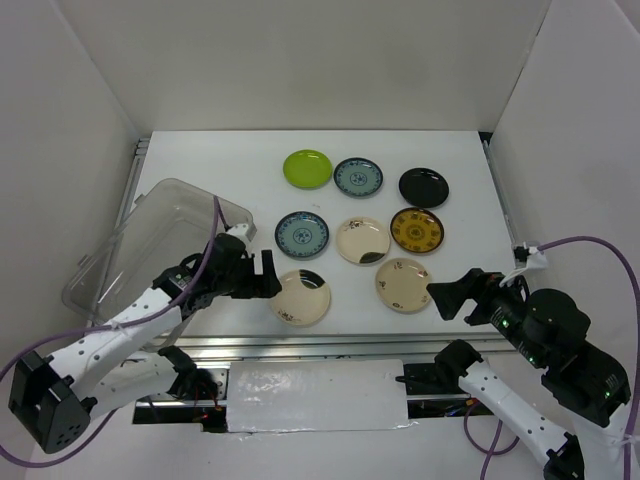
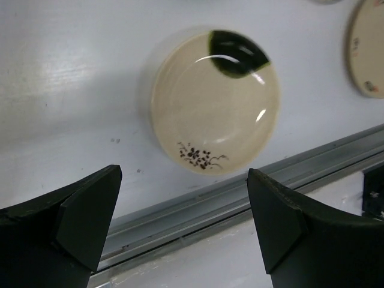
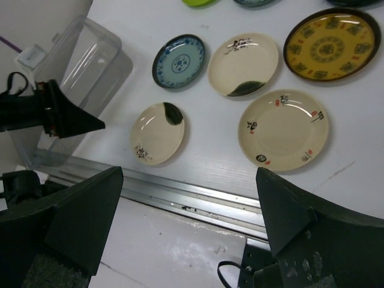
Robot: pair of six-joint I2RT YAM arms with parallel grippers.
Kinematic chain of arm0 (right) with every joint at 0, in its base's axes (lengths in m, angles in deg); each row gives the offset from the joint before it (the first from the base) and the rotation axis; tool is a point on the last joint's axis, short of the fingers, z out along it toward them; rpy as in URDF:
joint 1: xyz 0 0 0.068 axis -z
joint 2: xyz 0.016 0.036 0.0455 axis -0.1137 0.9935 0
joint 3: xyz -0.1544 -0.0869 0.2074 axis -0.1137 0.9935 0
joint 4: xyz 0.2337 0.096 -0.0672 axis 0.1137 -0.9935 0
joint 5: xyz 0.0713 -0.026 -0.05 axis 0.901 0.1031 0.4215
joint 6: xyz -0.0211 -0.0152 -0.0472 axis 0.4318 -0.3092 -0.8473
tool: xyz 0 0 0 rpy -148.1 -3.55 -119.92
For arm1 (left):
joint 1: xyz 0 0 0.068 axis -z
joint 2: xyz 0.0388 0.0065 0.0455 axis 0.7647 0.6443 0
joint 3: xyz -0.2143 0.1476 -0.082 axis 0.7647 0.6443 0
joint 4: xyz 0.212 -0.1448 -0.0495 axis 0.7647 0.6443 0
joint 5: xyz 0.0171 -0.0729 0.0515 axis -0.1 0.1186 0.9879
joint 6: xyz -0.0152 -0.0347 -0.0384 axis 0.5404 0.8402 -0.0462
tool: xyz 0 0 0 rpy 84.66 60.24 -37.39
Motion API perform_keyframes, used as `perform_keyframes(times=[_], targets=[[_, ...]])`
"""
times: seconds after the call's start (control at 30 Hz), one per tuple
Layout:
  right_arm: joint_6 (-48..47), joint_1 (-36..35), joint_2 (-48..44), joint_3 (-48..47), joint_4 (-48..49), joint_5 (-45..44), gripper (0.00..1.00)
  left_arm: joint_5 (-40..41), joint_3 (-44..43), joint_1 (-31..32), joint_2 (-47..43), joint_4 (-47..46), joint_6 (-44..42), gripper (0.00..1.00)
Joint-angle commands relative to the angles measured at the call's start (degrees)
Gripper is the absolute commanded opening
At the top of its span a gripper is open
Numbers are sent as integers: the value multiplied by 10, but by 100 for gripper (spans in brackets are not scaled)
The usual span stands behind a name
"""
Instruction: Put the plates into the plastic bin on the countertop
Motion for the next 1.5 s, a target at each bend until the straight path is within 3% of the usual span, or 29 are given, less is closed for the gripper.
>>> perform_keyframes(times=[0.0,0.3,0.53,0.8,0.9,0.93,1.0,1.1,1.3,1.47], targets=[[-21,-5,-9,14,36,47,100,6,19,3,5,-64,36,99],[-27,-5,-30,27,58,90,100,3,68,7,146,-173,47,98],[-28,-5,-42,14,53,98,100,35,62,30,247,-209,75,83],[-31,-5,-54,13,53,87,100,62,61,50,263,-222,96,45],[-31,-5,-53,14,52,90,100,67,65,50,263,-225,99,27],[-30,-5,-52,14,53,90,100,68,66,50,261,-225,98,14],[-31,-4,-53,15,53,91,100,70,64,51,261,-219,94,0],[-29,-5,-54,18,53,90,100,78,48,66,242,-185,95,0],[-26,-4,-55,22,61,89,100,103,-11,102,63,-90,97,0],[-20,-4,-54,28,75,104,100,244,-123,5,-36,72,128,0]])
